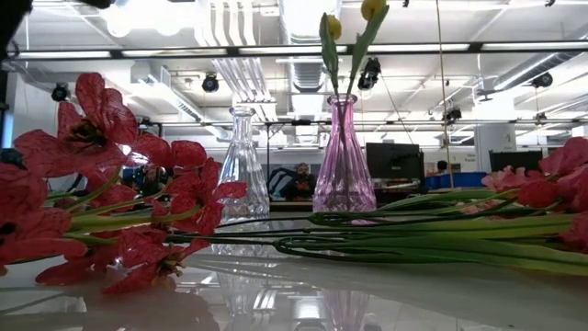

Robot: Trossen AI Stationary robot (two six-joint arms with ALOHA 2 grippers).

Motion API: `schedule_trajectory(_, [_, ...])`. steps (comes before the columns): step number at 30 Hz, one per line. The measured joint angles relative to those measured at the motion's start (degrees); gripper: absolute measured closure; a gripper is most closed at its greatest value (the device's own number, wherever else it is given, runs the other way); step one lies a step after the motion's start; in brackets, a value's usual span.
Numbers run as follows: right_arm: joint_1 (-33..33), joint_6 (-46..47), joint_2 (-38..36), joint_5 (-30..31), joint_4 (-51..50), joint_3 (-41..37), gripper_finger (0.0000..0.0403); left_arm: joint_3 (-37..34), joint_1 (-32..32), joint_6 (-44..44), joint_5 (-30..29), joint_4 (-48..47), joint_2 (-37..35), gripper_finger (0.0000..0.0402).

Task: Sort flowers into vase by color
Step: Put the right pink flowers into the purple vase

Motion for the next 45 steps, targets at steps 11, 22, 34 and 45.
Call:
schedule_trajectory(11, [1.03,4.1,-4.54,0.74,-2.42,1.65,0.0225,22.31,-3.1,3.39,25.44,-21.39,24.02,0.0208])
schedule_trajectory(22, [4.79,14.11,-10.64,0.63,-18.06,1.65,0.0225,42.49,-6.16,-7.06,-2.0,-56.25,43.17,0.0208])
schedule_trajectory(34, [17.8,29.1,-7.25,2.11,-25.06,-4.24,0.0225,55.13,-9.09,-24.88,-2.33,-84.16,60.3,0.0208])
schedule_trajectory(45, [28.28,47.97,5.54,6.59,-25.09,-11.04,0.0225,62.32,-14.0,-24.81,-7.53,-94.48,76.36,0.0208])
